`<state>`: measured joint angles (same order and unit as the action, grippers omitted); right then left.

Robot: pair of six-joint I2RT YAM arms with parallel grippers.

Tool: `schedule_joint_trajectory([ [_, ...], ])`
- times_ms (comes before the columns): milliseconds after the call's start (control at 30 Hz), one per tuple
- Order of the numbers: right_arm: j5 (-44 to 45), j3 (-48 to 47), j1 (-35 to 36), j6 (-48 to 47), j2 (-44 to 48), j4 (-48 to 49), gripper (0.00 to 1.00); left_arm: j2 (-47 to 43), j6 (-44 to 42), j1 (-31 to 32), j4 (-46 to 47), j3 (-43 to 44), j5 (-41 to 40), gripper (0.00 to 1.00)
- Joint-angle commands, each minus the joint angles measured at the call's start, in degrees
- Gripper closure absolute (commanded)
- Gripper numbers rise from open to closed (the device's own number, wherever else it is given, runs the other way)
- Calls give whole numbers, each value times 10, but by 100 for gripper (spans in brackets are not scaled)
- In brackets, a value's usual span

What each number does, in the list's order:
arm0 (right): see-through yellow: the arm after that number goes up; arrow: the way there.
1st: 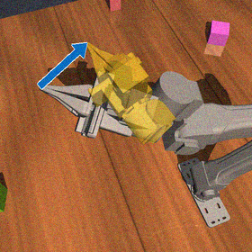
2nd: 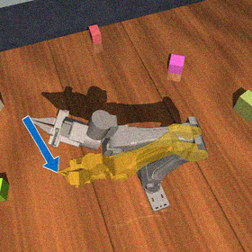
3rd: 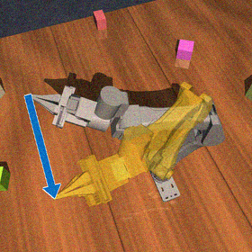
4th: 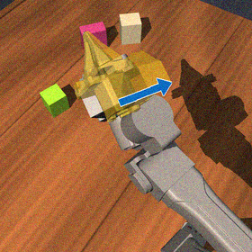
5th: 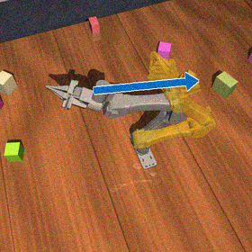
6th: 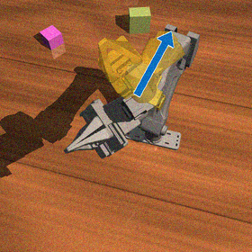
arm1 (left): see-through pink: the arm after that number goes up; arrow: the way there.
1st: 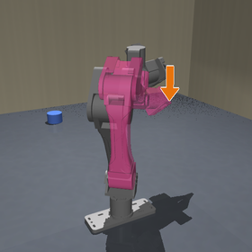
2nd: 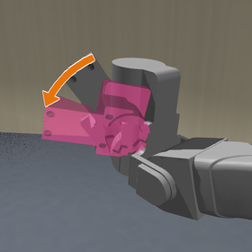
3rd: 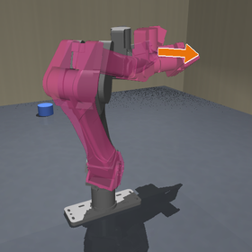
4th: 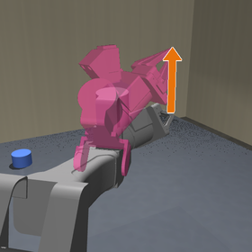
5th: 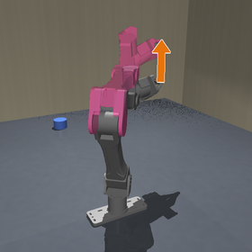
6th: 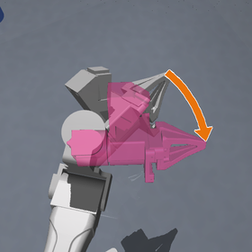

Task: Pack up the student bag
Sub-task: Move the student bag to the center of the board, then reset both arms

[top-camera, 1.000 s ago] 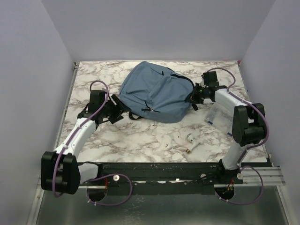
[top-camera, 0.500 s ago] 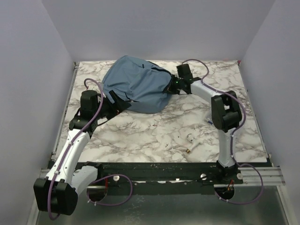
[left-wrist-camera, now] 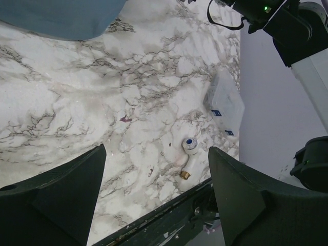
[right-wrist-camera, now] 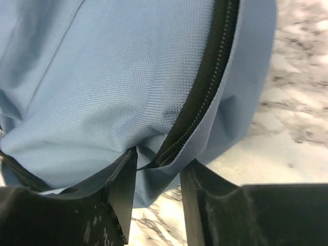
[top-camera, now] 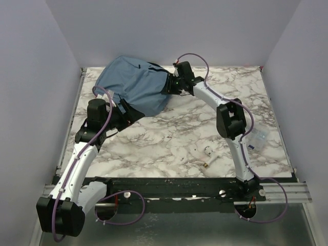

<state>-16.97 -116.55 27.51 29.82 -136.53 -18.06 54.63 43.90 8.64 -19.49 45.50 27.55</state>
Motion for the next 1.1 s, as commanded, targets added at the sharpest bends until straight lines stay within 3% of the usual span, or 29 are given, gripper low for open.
schedule_joint_trajectory([
  [0,61,-49,-7,-30,23,-119,45,-24,-5,8,25,19,21,16],
  [67,89,-29,-12,-42,70,-169,27,-8,-10,10,27,27,33,16],
  [133,126,21,-16,-56,129,-203,17,11,-11,14,28,40,64,16],
  [300,166,231,-25,-67,316,-196,1,20,-36,64,34,47,93,14],
  [433,166,351,-25,-46,432,-196,0,19,-39,118,36,44,98,14],
  [667,226,457,-25,-22,656,-170,0,-53,-46,180,57,48,54,9],
  [1067,379,513,-25,-51,980,-142,0,-243,-131,184,54,72,-179,1],
])
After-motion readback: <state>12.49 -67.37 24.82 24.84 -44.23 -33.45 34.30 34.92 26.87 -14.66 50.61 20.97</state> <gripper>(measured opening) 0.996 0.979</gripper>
